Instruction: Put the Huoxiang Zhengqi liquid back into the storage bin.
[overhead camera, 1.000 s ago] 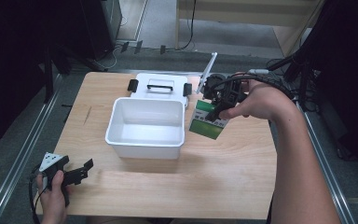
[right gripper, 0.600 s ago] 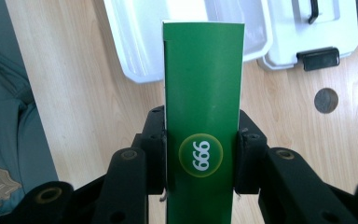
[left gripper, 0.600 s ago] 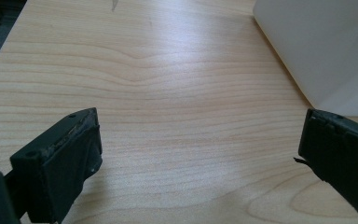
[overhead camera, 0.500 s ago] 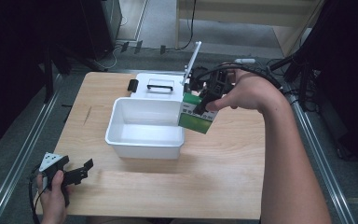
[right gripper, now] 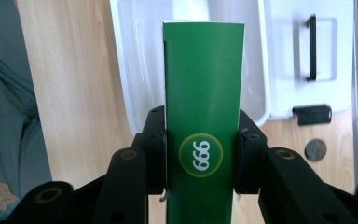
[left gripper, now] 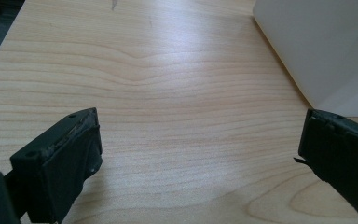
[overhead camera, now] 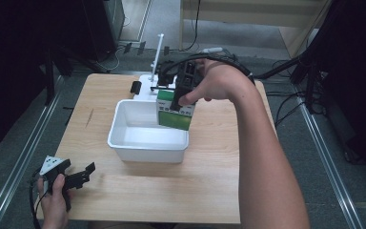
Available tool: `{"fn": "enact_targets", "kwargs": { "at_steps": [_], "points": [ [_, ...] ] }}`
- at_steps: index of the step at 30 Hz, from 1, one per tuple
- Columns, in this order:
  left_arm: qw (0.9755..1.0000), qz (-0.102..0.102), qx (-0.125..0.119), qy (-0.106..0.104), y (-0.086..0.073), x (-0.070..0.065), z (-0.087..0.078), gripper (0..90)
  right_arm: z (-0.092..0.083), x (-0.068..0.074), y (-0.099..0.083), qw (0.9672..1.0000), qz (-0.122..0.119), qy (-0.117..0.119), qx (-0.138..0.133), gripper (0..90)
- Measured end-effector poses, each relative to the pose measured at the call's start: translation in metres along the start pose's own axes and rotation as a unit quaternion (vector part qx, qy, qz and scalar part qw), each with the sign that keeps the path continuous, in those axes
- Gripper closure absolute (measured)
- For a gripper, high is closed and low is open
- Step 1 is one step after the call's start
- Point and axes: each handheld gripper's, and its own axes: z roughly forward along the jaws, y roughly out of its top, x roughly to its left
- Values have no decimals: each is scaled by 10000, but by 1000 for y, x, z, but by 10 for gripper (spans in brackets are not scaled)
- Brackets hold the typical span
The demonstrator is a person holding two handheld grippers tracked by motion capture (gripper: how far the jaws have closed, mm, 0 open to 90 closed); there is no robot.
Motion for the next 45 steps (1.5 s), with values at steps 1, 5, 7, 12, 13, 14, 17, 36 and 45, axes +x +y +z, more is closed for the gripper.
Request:
{"fn": "enact_targets", "kwargs": {
  "at_steps": [1, 5, 7, 12, 13, 14, 17, 36, 45],
  "points": [
    [10000, 4, 5, 0, 0, 0, 0, 3, 3, 0, 8, 9999, -103, -3, -44, 649],
    [10000, 4, -11, -3, 0, 0, 0, 3, 9, 1, 16, 9998, -195, 26, -65, 649],
    [10000, 4, -15, -4, 0, 0, 0, 3, 14, 2, 19, 9998, -201, 42, -1, 648],
    [10000, -2, -2, -4, 0, 0, 0, 3, 26, 0, 19, 9997, -225, 34, 77, 648],
    [10000, 1, -7, -2, 0, 0, 0, 3, 29, -1, 18, 9997, -218, 40, 85, 649],
    [10000, 3, -12, -4, 0, 0, 0, 3, 31, -2, 17, 9997, -234, 46, 63, 648],
    [10000, 6, -11, -2, 0, 0, 0, 3, 39, -4, 14, 9997, -252, 9, 70, 649],
    [10000, 17, 1, -1, 0, 0, 0, 3, 76, -11, -8, 9989, -472, -5, 17, 648],
    [10000, 15, -4, -3, 0, 0, 0, 3, 90, -10, -9, 9986, -537, 5, 26, 647]
  ]
}}
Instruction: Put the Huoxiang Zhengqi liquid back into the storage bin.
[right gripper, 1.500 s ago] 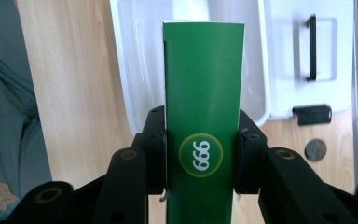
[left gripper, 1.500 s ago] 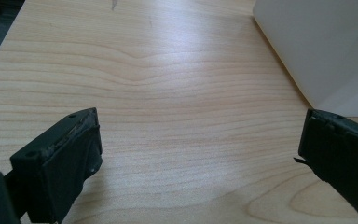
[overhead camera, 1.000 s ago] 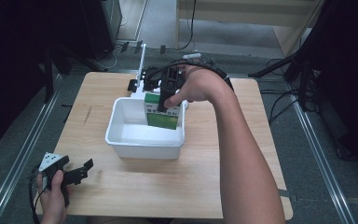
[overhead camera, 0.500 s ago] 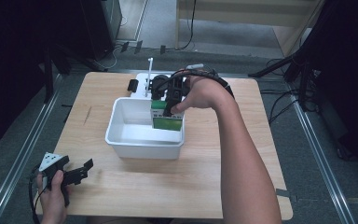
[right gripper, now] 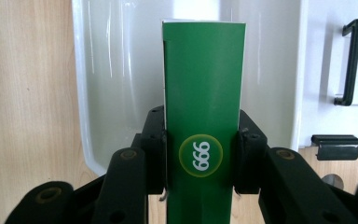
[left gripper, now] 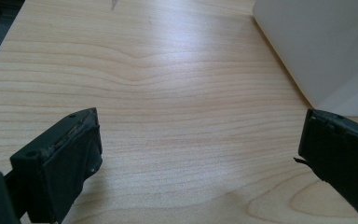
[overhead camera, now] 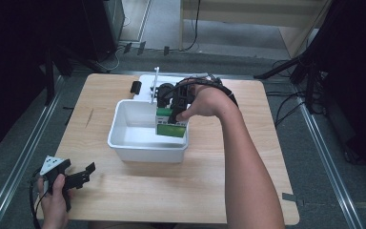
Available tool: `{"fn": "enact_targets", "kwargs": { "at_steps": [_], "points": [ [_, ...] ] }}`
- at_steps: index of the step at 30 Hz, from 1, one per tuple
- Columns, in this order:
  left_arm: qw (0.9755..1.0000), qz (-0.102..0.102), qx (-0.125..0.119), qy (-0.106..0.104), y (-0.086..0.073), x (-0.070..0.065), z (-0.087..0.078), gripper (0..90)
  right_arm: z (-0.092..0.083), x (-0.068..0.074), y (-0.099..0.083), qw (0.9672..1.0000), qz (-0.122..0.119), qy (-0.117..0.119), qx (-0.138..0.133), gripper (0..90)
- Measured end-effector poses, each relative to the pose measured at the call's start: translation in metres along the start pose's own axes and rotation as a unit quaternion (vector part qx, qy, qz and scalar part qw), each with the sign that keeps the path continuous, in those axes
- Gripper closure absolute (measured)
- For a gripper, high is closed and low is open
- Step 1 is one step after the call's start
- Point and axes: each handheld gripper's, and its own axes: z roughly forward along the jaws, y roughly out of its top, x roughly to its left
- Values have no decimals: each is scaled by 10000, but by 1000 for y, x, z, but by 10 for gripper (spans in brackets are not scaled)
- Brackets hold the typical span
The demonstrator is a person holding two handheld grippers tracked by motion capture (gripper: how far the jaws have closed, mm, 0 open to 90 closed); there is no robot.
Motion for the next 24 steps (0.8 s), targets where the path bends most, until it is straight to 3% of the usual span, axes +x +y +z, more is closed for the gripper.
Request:
{"fn": "enact_targets", "kwargs": {
  "at_steps": [6, 17, 24],
  "points": [
    [10000, 10, 6, -10, 0, 0, 0, 3, 13, -1, 0, 9999, 111, 18, 63, 647],
    [10000, 10, -13, 5, 0, 0, 0, 3, 31, 0, -2, 10000, 17, 24, 28, 646],
    [10000, 12, -10, 2, 0, 0, 0, 3, 44, 2, -2, 9999, 6, 39, 140, 645]
  ]
}}
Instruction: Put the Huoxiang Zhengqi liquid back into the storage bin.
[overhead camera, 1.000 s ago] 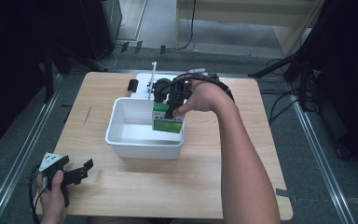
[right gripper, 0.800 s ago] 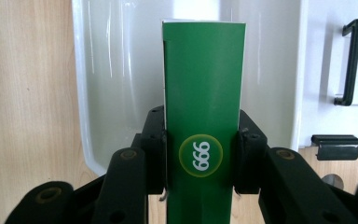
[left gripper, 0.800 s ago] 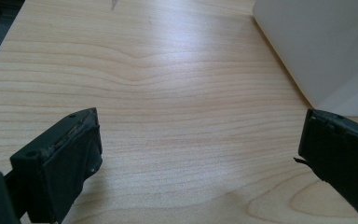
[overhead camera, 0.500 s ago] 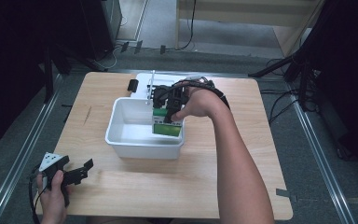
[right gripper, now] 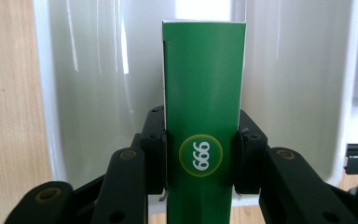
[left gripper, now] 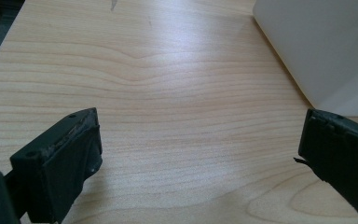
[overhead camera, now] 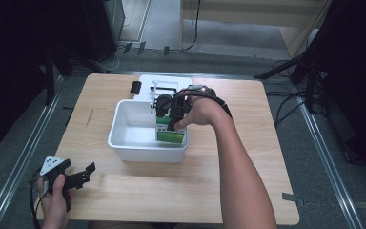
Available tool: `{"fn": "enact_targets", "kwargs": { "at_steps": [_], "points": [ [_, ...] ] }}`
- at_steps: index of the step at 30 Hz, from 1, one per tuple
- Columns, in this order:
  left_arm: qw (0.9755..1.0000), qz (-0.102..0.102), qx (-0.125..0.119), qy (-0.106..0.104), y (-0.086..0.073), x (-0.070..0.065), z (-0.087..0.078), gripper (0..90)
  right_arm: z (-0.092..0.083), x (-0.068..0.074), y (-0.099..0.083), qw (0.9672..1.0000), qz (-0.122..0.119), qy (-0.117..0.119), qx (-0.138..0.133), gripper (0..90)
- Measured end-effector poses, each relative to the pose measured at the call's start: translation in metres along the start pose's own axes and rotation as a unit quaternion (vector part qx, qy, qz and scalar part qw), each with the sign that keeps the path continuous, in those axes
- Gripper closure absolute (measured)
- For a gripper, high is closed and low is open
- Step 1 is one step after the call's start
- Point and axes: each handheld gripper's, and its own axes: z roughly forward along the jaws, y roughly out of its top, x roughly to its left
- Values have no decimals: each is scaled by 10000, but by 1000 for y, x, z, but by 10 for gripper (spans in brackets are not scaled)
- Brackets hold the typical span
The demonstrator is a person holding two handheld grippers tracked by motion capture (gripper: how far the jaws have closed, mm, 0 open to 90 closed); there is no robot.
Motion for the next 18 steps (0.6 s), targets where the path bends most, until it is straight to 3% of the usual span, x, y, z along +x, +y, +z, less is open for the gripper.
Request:
{"fn": "enact_targets", "kwargs": {
  "at_steps": [11, 18],
  "points": [
    [10000, 1, 5, 0, 0, 0, 0, 3, 18, 1, 1, 9999, -44, 79, 81, 639],
    [10000, -3, -2, 4, 0, 0, 0, 3, 18, 1, -1, 9999, 50, 85, 27, 605]
  ]
}}
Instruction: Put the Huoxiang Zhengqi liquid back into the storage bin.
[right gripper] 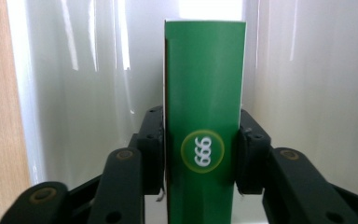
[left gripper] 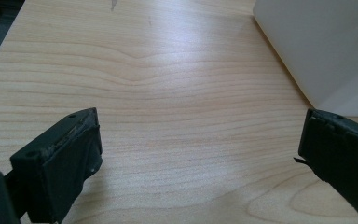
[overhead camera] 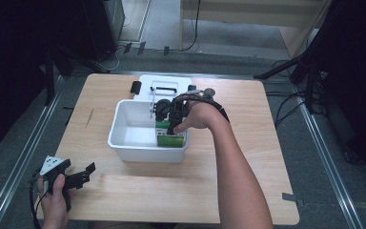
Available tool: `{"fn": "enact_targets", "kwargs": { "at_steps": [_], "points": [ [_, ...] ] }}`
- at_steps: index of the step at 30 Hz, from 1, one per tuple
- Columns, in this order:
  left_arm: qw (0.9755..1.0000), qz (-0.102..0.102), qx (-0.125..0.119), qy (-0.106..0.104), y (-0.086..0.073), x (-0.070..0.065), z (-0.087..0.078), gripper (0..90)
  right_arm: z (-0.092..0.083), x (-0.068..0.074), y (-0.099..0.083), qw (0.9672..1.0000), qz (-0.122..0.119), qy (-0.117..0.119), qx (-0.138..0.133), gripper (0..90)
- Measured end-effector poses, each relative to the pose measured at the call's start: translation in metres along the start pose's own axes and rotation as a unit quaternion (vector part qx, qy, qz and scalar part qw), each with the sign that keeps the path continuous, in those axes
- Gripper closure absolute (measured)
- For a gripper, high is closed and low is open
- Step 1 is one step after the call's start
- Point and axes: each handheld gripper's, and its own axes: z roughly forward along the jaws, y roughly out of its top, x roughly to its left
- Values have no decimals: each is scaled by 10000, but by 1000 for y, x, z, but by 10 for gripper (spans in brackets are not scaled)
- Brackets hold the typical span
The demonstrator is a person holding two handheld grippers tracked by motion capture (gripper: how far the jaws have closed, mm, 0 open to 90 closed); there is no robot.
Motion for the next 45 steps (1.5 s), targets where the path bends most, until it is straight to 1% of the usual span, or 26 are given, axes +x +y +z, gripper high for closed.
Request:
{"fn": "enact_targets", "kwargs": {
  "at_steps": [4, 6, 7, 8, 10, 12, 14, 15, 16, 17, 18, 19, 20, 22, 26, 29, 34, 35, 37, 38, 40, 41, 42, 43, 44, 45],
  "points": [
    [10000, 10, 9, 0, 0, 0, 0, 3, -3, 0, -2, 9999, 138, 5, -8, 548],
    [10000, 0, 1, 0, 0, 0, 0, 3, -5, -1, -4, 9999, 131, -46, -9, 522],
    [10000, -1, 4, -1, 0, 0, 0, 3, -6, 0, -5, 9998, 172, -50, 5, 514],
    [10000, -2, 4, 0, 0, 0, 0, 3, -9, -1, -6, 9998, 186, -66, -25, 493],
    [10000, 3, 9, 1, 0, 0, 0, 3, -13, -1, -8, 9994, 332, -64, -73, 474],
    [10000, 12, 17, 0, 0, 0, 0, 3, -19, -3, -11, 9990, 386, -73, -197, 450],
    [10000, 9, 17, 1, 0, 0, 0, 3, -24, -4, -13, 9987, 448, -46, -224, 428],
    [10000, 9, 16, 1, 0, 0, 0, 3, -28, -2, -15, 9985, 503, -39, -192, 425],
    [10000, 12, 20, 1, 0, 0, 0, 3, -30, -3, -16, 9988, 435, -60, -232, 420],
    [10000, 13, 21, 1, 0, 0, 0, 3, -34, -2, -16, 9985, 493, -94, -205, 416],
    [10000, 29, 38, -1, 0, 0, 0, 3, -36, -2, -17, 9985, 482, -116, -236, 414],
    [10000, 8, 33, -5, 0, 0, 0, 3, -41, -2, -18, 9982, 534, -125, -254, 412],
    [10000, 15, 34, -3, 0, 0, 0, 3, -44, -2, -19, 9982, 516, -144, -253, 407],
    [10000, 10, 33, -4, 0, 0, 0, 3, -50, -2, -21, 9976, 593, -180, -302, 397],
    [10000, 9, 33, -5, 0, 0, 0, 3, -63, -1, -25, 9967, 651, -263, -404, 380],
    [10000, 16, 33, -2, 0, 0, 0, 3, -73, 0, -30, 9950, 784, -336, -518, 376],
    [10000, 20, 31, -2, 0, 0, 0, 3, -86, 0, -40, 9906, 1122, -481, -622, 353],
    [10000, 20, 33, -2, 0, 0, 0, 3, -88, 0, -43, 9893, 1181, -512, -686, 345],
    [10000, 15, 32, -3, 0, 0, 0, 3, -90, 0, -48, 9860, 1377, -507, -795, 322],
    [10000, 14, 31, -2, 0, 0, 0, 3, -91, 1, -51, 9835, 1515, -499, -851, 321],
    [10000, 10, 23, 3, 0, 0, 0, 3, -92, 1, -58, 9804, 1641, -560, -941, 317],
    [10000, 11, 23, 3, 0, 0, 0, 3, -93, 1, -63, 9781, 1723, -572, -1014, 309],
    [10000, 11, 23, 3, 0, 0, 0, 3, -93, 1, -68, 9749, 1830, -594, -1118, 307],
    [10000, 11, 23, 7, 0, 0, 0, 3, -93, 1, -70, 9738, 1873, -603, -1142, 307],
    [10000, 11, 22, 7, 0, 0, 0, 3, -92, 1, -75, 9705, 1954, -639, -1260, 303],
    [10000, 12, 23, 7, 0, 0, 0, 3, -92, 1, -79, 9684, 2003, -682, -1319, 301]
  ]
}}
